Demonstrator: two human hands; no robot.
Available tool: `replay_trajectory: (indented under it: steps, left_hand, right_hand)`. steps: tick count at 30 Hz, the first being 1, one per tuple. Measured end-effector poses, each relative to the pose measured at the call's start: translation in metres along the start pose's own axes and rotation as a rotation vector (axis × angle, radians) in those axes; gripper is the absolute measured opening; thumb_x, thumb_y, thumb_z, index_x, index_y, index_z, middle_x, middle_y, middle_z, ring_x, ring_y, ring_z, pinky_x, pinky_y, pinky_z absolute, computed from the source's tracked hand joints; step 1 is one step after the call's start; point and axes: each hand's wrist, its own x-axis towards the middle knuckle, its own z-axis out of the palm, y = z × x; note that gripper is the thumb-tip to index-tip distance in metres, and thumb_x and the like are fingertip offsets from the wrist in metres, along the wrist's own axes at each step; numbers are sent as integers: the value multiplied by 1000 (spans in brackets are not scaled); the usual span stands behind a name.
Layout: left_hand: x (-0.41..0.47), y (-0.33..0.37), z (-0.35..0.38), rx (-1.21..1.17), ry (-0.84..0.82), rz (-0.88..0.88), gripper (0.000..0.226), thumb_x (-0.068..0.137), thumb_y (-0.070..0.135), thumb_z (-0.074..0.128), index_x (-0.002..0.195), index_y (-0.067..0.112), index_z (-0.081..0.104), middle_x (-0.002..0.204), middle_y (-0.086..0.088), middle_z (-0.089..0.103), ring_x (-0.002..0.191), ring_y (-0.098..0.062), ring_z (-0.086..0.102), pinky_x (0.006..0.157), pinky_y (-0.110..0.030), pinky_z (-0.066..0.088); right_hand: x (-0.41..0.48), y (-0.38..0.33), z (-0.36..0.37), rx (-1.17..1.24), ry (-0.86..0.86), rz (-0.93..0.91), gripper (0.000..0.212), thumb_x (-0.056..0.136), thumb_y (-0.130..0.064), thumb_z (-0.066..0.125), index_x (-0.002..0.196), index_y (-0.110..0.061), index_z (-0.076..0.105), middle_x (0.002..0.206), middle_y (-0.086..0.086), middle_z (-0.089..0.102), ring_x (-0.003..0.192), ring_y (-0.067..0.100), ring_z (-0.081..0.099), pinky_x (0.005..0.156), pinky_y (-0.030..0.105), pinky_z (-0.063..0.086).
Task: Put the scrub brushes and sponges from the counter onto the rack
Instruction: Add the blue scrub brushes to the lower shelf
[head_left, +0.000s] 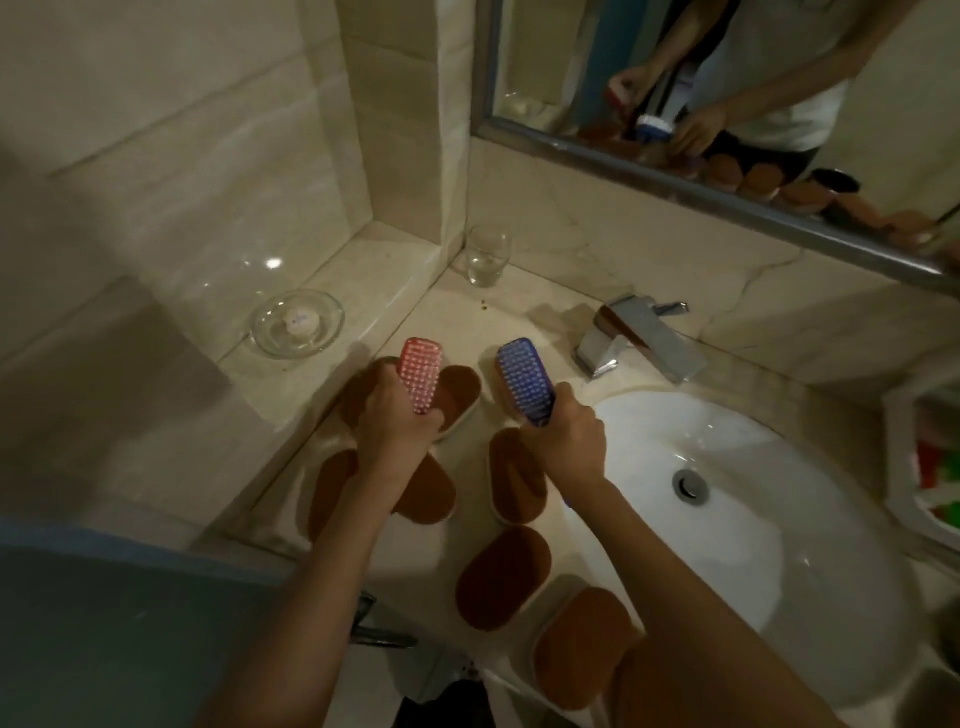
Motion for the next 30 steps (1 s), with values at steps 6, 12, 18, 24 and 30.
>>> replay_trajectory:
  steps: [6, 12, 18, 24, 30]
  left_hand:
    - [-43, 79, 50, 67, -320, 234, 54, 81, 24, 62, 129, 7, 43, 119, -15, 59, 111, -34, 57, 82, -33, 45]
    - [-115, 157, 116, 114, -528, 509, 51, 80, 16, 60, 125, 9, 37, 112, -14, 59, 101, -32, 57, 76, -34, 45]
    - [-200, 230, 185, 154, -734, 631, 58, 80, 16, 62, 128, 8, 30, 119, -16, 56, 106, -35, 57, 86, -39, 48]
    - [-278, 300, 260, 84, -856, 565, 76, 83, 15, 61, 139, -3, 13, 124, -23, 55, 109, -37, 58, 82, -37, 48]
    - [-300, 357, 325, -241, -851, 168, 77, 81, 15, 63, 141, -6, 20, 135, -22, 49, 121, -33, 54, 93, -39, 50]
  right_hand:
    - [-40, 75, -75, 76, 168, 322, 27, 77, -16, 65, 85, -8, 41, 91, 16, 64, 83, 36, 60, 63, 28, 32]
    - [-93, 169, -141, 238, 382, 528, 22, 77, -14, 67, 87, -4, 50, 79, 10, 56, 69, 25, 51, 49, 28, 32]
    - [-132, 264, -204, 368, 512, 666, 34, 77, -12, 67, 108, 2, 59, 103, 17, 67, 95, 35, 63, 71, 35, 45]
    - [-145, 366, -270, 463, 459, 698, 34, 78, -11, 64, 109, 1, 58, 103, 20, 66, 93, 36, 63, 67, 36, 45]
    - [-123, 431, -311, 971, 346, 703, 16, 82, 3, 56, 71, -7, 53, 60, 8, 55, 58, 23, 54, 70, 36, 46]
